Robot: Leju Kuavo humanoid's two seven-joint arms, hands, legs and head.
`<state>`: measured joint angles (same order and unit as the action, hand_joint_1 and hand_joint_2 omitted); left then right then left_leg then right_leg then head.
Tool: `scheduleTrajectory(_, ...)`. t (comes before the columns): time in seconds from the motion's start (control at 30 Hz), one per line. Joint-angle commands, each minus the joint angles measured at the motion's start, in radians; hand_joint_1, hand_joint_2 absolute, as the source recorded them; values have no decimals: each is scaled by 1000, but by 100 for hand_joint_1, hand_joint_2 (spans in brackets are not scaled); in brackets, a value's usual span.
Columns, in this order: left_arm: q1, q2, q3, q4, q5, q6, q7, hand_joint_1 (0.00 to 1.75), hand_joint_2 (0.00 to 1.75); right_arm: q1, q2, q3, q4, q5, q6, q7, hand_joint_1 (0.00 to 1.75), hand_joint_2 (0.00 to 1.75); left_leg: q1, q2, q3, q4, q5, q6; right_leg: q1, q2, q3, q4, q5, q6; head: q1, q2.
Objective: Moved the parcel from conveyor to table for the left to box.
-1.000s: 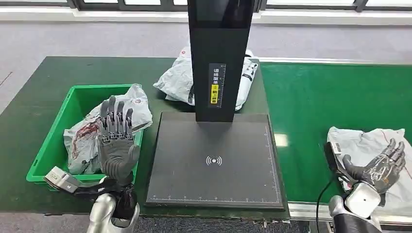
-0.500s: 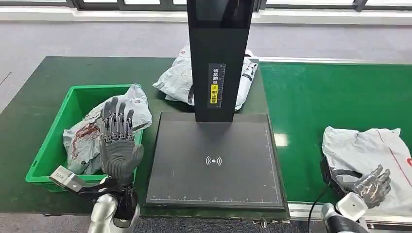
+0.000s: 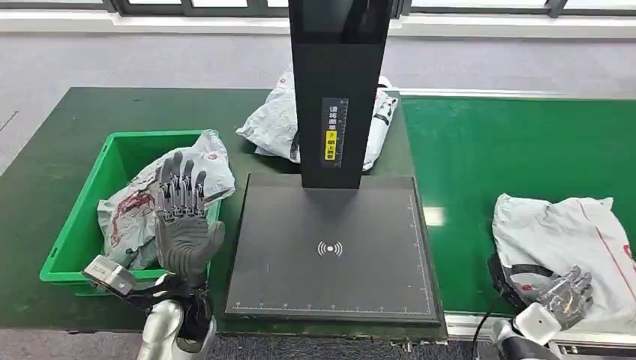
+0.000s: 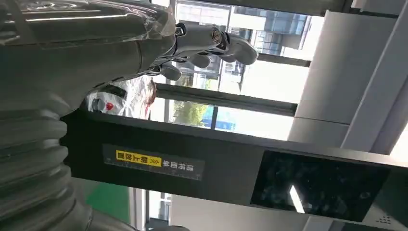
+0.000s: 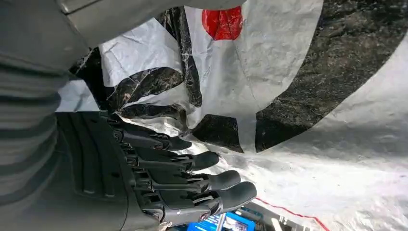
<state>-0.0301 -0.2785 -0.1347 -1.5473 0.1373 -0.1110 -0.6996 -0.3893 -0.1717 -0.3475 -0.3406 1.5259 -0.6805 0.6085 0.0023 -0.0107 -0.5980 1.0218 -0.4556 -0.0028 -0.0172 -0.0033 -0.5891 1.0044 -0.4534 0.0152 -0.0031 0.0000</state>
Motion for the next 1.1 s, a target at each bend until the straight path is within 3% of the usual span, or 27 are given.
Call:
scheduleTrajectory(0.03, 106, -71, -2, 37, -24, 34, 1, 0, 175, -29, 13, -55, 55, 45, 81, 16, 175, 175, 0, 3, 3, -2, -1, 0, 0, 2, 3, -3, 0, 0, 0, 0)
scheduleTrajectory(0.37, 114, -71, 14, 49, -28, 40, 1, 0, 175, -57, 78, -26, -14, 45, 71, -58, 175, 175, 0, 8, 5, -3, -1, 0, 0, 8, 3, -3, 1, -1, 0, 0)
scheduleTrajectory(0.73, 118, -71, 19, 45, -28, 63, 1, 0, 175, -46, 100, -13, -75, 45, -18, -123, 175, 175, 0, 5, 4, -2, -1, 0, 0, 5, 3, -2, 0, -1, 0, 0)
scheduleTrajectory(0.83, 134, -71, 17, 34, -36, 71, 1, 0, 175, 12, 172, -80, -279, 16, -18, -298, 175, 175, 0, 7, 4, -3, -2, 0, 0, 6, 3, -3, 1, -1, 0, 0)
scheduleTrajectory(0.93, 138, -71, 24, 24, -36, 75, 1, 0, 175, 47, 276, -150, -464, -58, -18, -542, 175, 175, 0, 10, 6, -4, -2, -1, 0, 9, 3, -4, 1, -2, 0, 0)
scheduleTrajectory(0.97, 139, -71, 28, 27, -37, 76, 1, 0, 175, 62, 316, -157, -536, -130, -18, -671, 175, 175, 0, 9, 3, -2, -2, -1, 0, 8, 1, -1, 1, -2, 0, 0)
scheduleTrajectory(1.0, 139, -71, 29, 30, -45, 82, 1, 0, 175, 72, 342, -160, -582, -137, -18, -727, 175, 175, 0, 10, 5, -3, -2, -1, 1, 10, 2, -2, 1, -2, 0, 0)
scheduleTrajectory(1.07, 139, -71, 29, 30, -45, 82, 1, 0, 175, 72, 342, -160, -582, -137, -18, -727, 175, 175, 0, 10, 4, -3, -2, -1, 1, 10, 1, -2, 1, -2, 0, 0)
scheduleTrajectory(1.1, 137, -71, 33, 36, -57, 88, 1, 0, 175, 98, 389, -153, -655, -144, -18, -769, 175, 175, 1, 8, 2, -2, -2, -1, 1, 7, -1, 0, 0, -2, 0, 0)
